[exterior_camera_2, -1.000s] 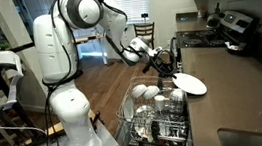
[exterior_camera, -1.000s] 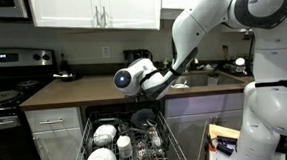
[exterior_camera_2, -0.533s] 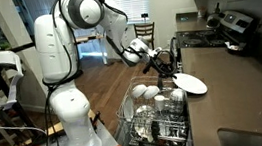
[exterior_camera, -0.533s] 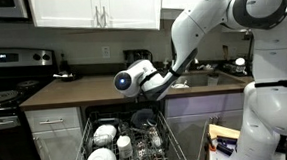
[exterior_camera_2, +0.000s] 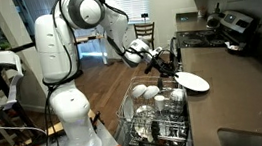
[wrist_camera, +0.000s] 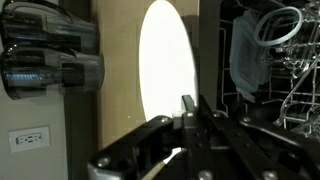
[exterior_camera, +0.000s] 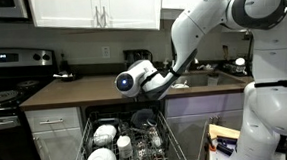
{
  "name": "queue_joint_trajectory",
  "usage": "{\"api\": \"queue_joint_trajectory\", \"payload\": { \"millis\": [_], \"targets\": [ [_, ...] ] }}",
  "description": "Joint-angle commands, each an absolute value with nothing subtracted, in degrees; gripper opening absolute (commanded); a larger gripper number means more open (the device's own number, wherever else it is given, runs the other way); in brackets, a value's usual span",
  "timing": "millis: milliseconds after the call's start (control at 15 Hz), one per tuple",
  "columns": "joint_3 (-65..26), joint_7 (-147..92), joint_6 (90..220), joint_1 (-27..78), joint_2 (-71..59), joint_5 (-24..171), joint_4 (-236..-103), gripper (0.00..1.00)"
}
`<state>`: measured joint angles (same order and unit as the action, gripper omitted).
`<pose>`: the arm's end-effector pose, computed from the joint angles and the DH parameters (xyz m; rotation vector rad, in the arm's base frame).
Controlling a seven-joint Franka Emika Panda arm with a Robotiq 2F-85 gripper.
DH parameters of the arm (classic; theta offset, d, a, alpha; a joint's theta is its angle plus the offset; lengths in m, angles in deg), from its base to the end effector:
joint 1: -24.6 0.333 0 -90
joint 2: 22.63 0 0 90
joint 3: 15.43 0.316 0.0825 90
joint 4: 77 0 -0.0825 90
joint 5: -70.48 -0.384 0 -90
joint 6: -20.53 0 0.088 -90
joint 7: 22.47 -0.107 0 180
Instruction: Get the rightmost plate on the plate dryer then put it on the counter
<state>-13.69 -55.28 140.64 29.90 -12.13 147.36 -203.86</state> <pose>0.5411 0.0192 0.2989 2.0446 0.5003 0.1334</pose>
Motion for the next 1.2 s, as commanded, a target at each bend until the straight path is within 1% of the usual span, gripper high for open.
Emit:
{"api": "queue_joint_trajectory", "payload": {
  "millis": [0, 600, 933, 1000, 1067, 1133],
  "targets": [
    [-13.99, -55.72, 143.82, 28.29, -12.28, 150.59, -203.36, 0.01],
    [-15.91, -55.47, 150.92, 25.47, -11.95, 150.8, -203.03, 0.01],
    [-16.37, -55.46, 151.89, 25.09, -11.87, 150.75, -202.79, 0.01],
    [-16.38, -55.42, 151.81, 25.15, -11.91, 150.74, -202.81, 0.04],
    [-16.36, -55.42, 151.74, 25.18, -11.93, 150.71, -202.83, 0.02],
    [-16.31, -55.32, 151.6, 25.24, -12.01, 150.55, -202.89, 0.02]
  ]
}}
